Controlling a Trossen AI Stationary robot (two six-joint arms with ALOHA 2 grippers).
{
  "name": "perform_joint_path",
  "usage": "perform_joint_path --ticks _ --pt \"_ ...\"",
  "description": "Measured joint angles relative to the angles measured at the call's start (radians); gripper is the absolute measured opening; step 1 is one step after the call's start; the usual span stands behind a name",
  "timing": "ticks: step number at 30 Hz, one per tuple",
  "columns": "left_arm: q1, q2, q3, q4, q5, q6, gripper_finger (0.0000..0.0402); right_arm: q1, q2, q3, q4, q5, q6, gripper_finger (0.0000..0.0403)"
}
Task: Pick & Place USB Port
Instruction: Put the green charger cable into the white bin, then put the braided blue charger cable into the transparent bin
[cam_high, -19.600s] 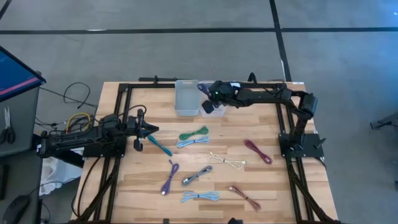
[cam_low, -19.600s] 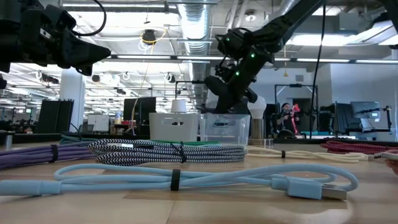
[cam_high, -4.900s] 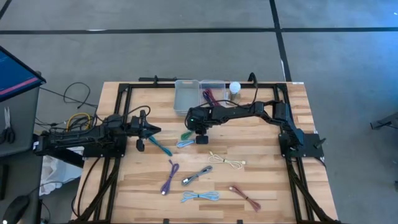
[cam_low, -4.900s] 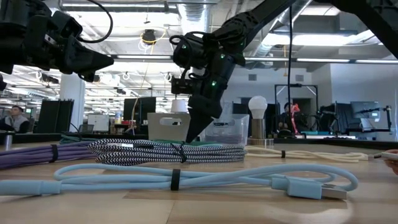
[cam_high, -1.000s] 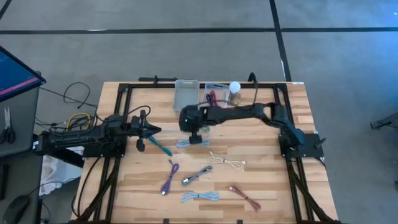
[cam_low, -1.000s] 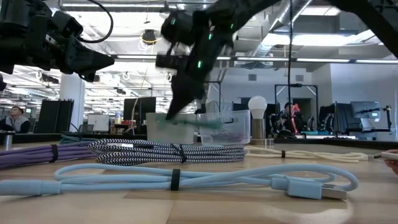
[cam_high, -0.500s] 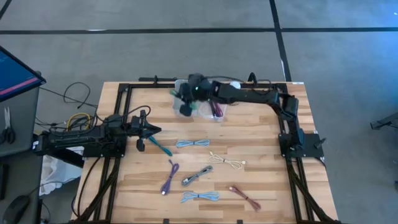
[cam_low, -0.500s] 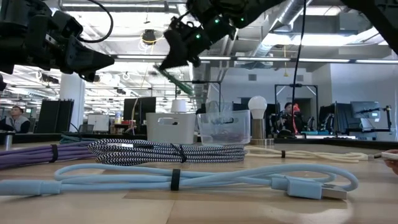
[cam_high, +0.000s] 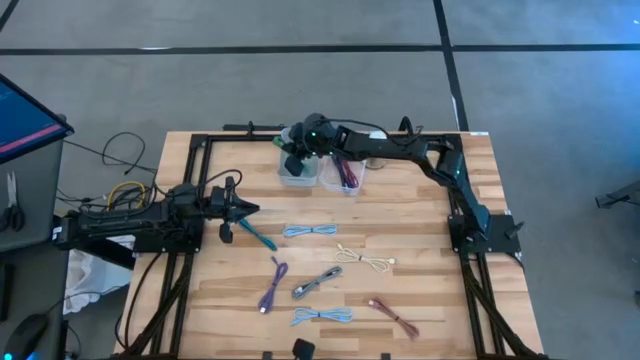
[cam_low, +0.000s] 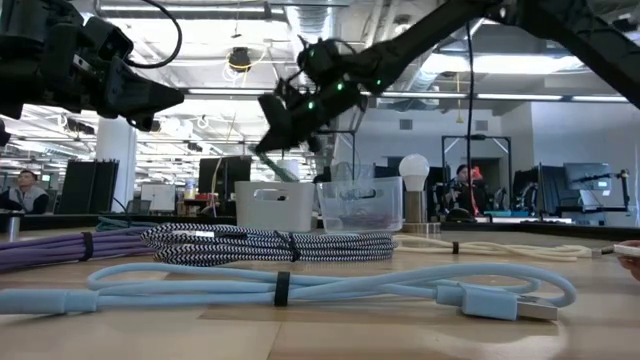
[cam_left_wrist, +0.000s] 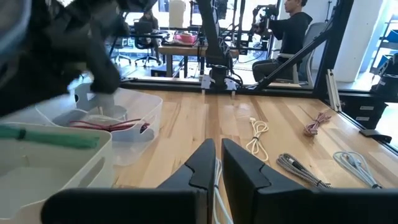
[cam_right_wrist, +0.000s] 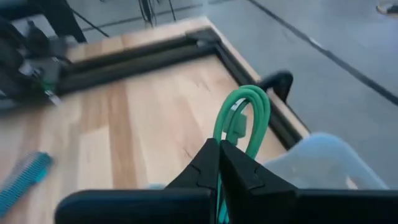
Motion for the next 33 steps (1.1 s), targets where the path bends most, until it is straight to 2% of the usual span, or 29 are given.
perform_joint_path --ticks 14,26,33 --pt "0.0 0.0 0.0 0.001 0.0 0.0 0.0027 -0.044 0.031 0.0 -0.056 0.015 -0.008 0.0004" --pt "0.0 0.0 0.0 0.001 0.0 0.0 0.0027 -0.038 0.026 0.0 -0.05 0.005 -0.034 0.008" --pt "0.0 0.0 0.0 0.001 0.0 0.0 0.0027 -0.032 -0.119 0.001 -0.142 -0.146 -0.12 0.0075"
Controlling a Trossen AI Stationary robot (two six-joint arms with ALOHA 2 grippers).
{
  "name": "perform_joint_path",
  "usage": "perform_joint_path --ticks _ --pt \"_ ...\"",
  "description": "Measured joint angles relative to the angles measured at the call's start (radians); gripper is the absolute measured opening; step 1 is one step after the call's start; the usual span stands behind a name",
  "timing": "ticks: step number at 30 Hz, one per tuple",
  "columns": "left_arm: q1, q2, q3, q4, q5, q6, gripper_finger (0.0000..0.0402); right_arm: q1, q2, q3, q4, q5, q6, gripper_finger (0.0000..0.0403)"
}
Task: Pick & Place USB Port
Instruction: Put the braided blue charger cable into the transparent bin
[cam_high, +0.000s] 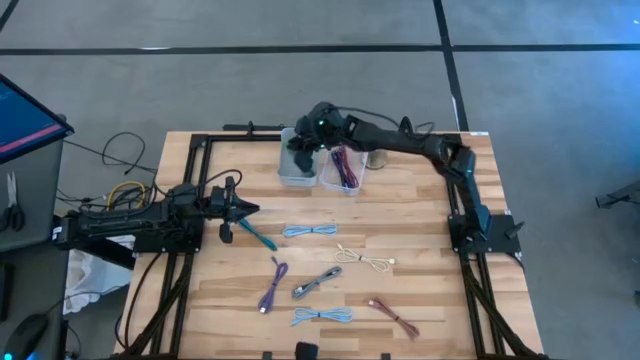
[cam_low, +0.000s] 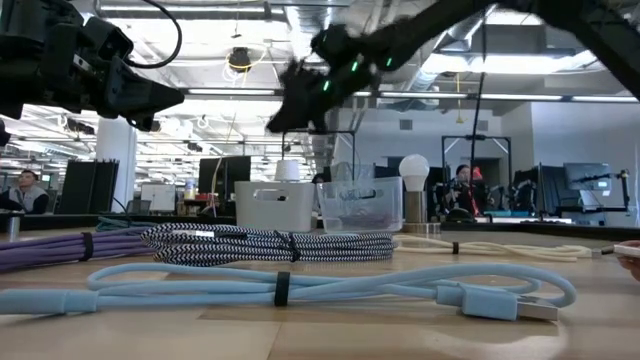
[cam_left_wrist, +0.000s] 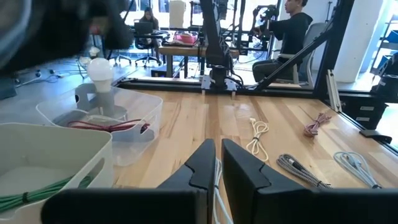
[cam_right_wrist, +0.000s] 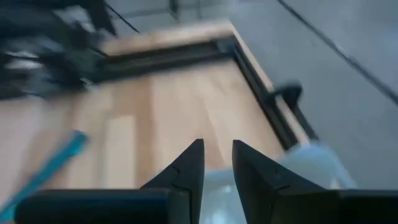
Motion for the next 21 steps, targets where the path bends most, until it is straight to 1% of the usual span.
perform_joint_path --ticks 6,9,12,16,21 --pt "0.0 0.0 0.0 0.0 0.0 0.0 0.0027 0.022 -0.165 -0.002 -0.152 -0.099 -0.101 0.007" --pt "0.0 0.0 0.0 0.0 0.0 0.0 0.0027 0.033 -0.242 -0.053 -0.171 -0.135 -0.109 0.0069" --pt "0.0 0.0 0.0 0.0 0.0 0.0 0.0027 0.042 -0.316 -0.155 -0.173 -0.135 -0.109 0.0069" --pt "0.0 0.0 0.0 0.0 0.0 0.0 0.0027 0.048 -0.426 -0.325 -0.149 -0.134 -0.109 0.0069" --pt "0.0 0.0 0.0 0.0 0.0 -0.001 0.0027 0.047 -0.576 -0.564 -0.052 -0.133 -0.078 0.0069"
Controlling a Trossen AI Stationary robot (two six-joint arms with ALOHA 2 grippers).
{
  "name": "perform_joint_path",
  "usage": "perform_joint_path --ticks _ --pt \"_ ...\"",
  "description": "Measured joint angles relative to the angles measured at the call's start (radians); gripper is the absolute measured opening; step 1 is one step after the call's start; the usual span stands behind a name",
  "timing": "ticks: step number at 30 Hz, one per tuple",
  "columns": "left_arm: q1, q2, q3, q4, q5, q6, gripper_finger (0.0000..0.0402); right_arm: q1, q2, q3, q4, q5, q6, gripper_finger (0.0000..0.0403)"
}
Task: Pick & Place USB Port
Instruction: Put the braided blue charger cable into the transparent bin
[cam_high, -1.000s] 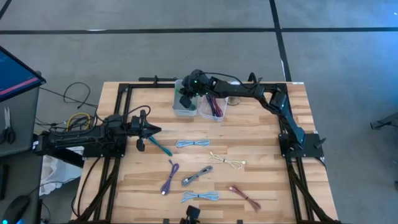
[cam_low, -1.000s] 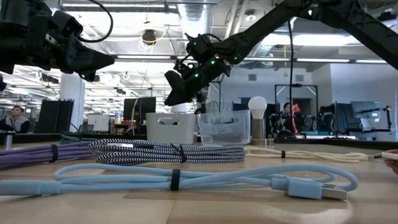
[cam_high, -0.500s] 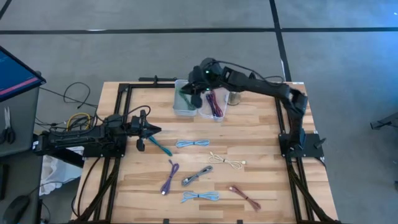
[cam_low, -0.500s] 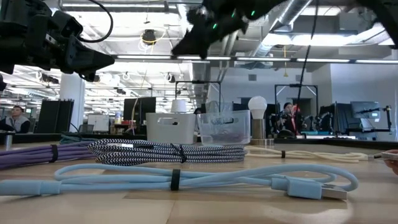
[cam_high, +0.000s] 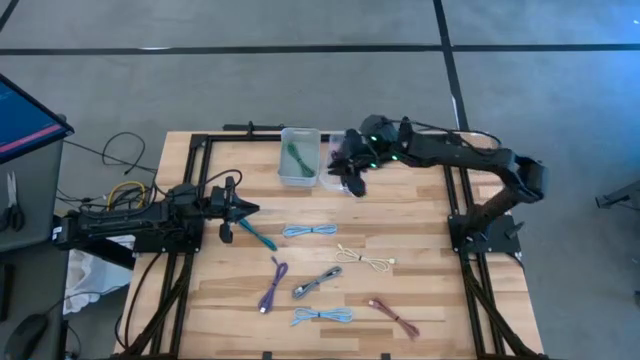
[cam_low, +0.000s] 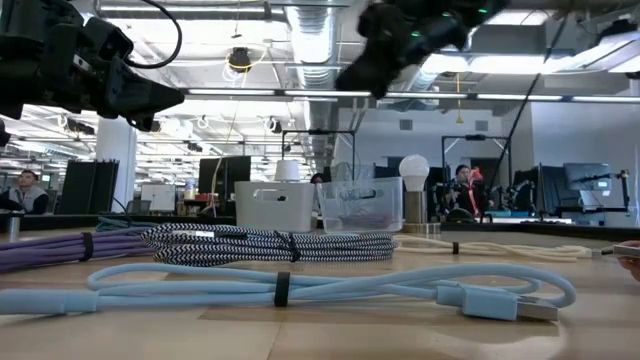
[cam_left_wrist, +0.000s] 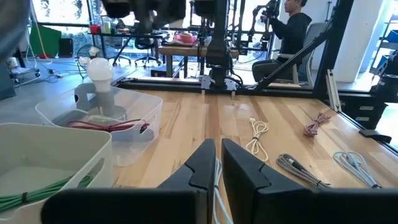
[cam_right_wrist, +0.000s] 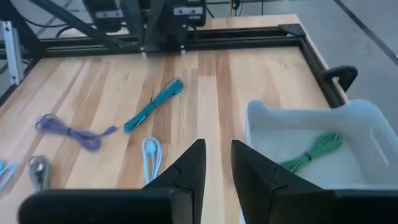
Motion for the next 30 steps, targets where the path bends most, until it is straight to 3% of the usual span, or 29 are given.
perform_joint_path --ticks 6,11,15,21,26,30 --pt "0.0 0.026 0.0 0.0 0.0 -0.075 0.0027 0.008 -0.222 -0.282 0.16 0.0 0.016 0.0069" --pt "0.0 0.066 0.0 0.0 0.0 -0.075 0.0027 0.037 -0.397 -0.515 0.396 -0.002 0.045 0.0069" --pt "0.0 0.083 0.0 0.006 0.0 -0.065 0.0027 0.049 -0.475 -0.653 0.489 0.0 0.124 0.0069" --pt "0.0 0.109 0.0 0.0 0.008 0.052 0.0027 0.051 -0.481 -0.725 0.49 0.055 0.219 0.0069" --pt "0.0 0.117 0.0 0.015 -0.083 0.239 0.0027 0.05 -0.449 -0.728 0.517 0.084 0.225 0.0069" --pt "0.0 0.116 0.0 0.122 -0.123 0.351 0.0027 0.05 -0.456 -0.728 0.544 0.083 0.16 0.0069"
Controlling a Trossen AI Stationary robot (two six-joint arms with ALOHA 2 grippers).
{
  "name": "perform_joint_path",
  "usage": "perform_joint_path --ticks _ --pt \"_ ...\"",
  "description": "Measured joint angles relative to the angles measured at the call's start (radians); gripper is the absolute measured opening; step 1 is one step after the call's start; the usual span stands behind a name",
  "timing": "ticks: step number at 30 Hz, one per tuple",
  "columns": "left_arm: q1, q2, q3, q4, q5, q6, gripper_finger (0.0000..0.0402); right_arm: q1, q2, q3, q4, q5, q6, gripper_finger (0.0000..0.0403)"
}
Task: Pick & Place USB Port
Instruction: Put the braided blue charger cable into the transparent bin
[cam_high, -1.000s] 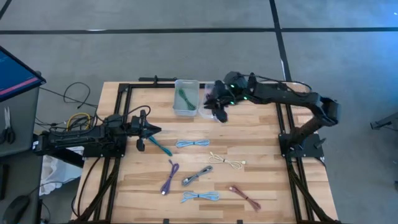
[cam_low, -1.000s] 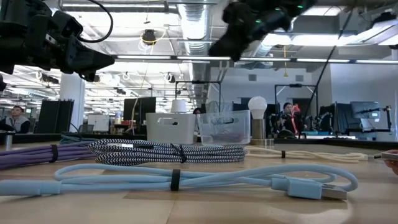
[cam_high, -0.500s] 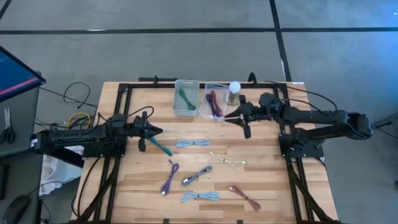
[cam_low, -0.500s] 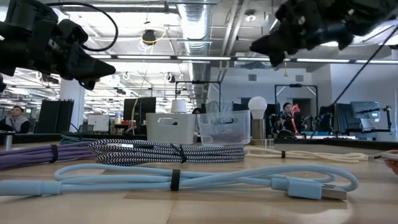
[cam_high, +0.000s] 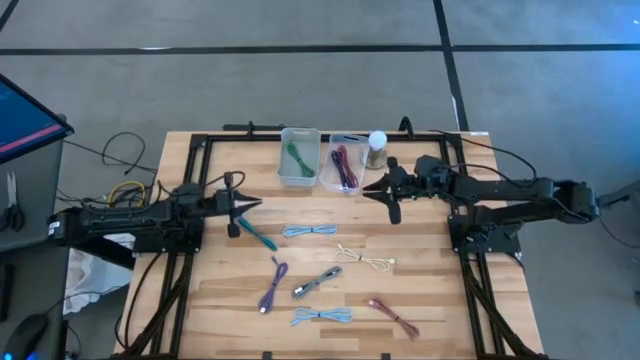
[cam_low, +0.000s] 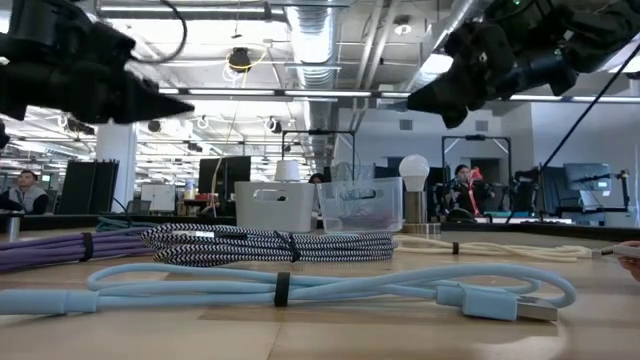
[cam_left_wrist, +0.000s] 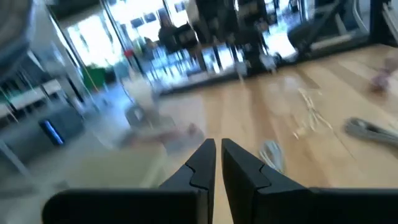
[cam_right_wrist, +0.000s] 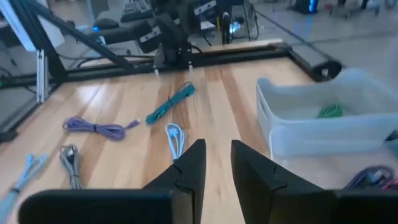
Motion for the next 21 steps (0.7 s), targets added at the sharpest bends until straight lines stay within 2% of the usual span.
perform_joint_path --ticks 6,16,21 --pt "0.0 -0.001 0.0 0.185 -0.005 0.018 0.0027 -0.001 -0.107 -0.024 0.016 0.001 -0.092 0.0052" --pt "0.0 0.001 0.0 0.184 -0.005 -0.006 0.0027 -0.033 -0.283 -0.263 0.201 0.0 -0.051 0.0008" --pt "0.0 0.002 0.0 0.18 -0.005 -0.065 0.0027 -0.033 -0.322 -0.311 0.22 0.001 -0.044 0.0001"
